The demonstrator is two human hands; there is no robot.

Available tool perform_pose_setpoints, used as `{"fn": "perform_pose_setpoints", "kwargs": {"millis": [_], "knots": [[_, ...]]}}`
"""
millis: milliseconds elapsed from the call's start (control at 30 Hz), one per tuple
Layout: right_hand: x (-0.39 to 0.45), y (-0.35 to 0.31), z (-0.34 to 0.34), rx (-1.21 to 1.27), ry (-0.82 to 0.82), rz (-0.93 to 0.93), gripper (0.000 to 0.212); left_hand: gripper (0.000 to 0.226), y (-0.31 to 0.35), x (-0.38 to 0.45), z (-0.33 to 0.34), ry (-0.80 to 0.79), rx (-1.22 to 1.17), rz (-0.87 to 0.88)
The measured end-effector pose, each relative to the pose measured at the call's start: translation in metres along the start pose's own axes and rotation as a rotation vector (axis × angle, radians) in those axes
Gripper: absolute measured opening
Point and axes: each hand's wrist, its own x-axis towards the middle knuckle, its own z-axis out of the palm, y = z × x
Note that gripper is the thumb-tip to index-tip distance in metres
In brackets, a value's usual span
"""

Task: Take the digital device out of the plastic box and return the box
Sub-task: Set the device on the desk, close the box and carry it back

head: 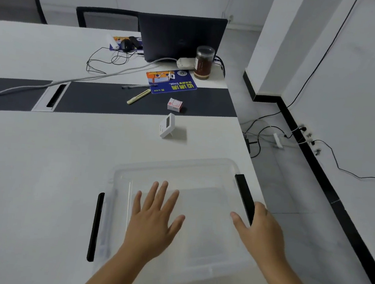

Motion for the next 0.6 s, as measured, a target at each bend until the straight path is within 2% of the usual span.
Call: {"fn": "perform_pose_setpoints", "kwargs": {"millis": [67, 133, 233, 333, 433, 500, 600], "knots": [[-0.002, -0.002, 0.000, -0.036, 0.036, -0.015, 0.044, 0.061, -0.002, -0.001, -0.003, 0.043, -0.030, -0.012], [-0.004, -0.003, 0.003, -0.123, 0.085, -0.114, 0.049, 0.054, -0.008, -0.004, -0.005, 0.135, -0.138, -0.058], [-0.008, -0.020, 0.008, -0.120, 0.111, -0.292, 0.069, 0.067, -0.027, -0.017, -0.013, 0.145, -0.285, -0.222], [-0.008, -0.051, 0.019, -0.197, -0.043, -0.482, 0.071, 0.074, -0.049, -0.037, -0.015, 0.209, -0.408, -0.419], [-0.007, -0.076, 0.036, -0.205, -0.154, -0.641, 0.103, 0.071, -0.059, -0.052, -0.019, 0.138, -0.531, -0.629], [-0.008, -0.082, 0.040, -0.198, -0.267, -0.612, 0.115, 0.069, -0.061, -0.055, -0.019, 0.084, -0.721, -0.720], [-0.007, -0.082, 0.043, -0.219, -0.265, -0.598, 0.118, 0.071, -0.058, -0.056, -0.019, 0.092, -0.991, -0.852]]}}
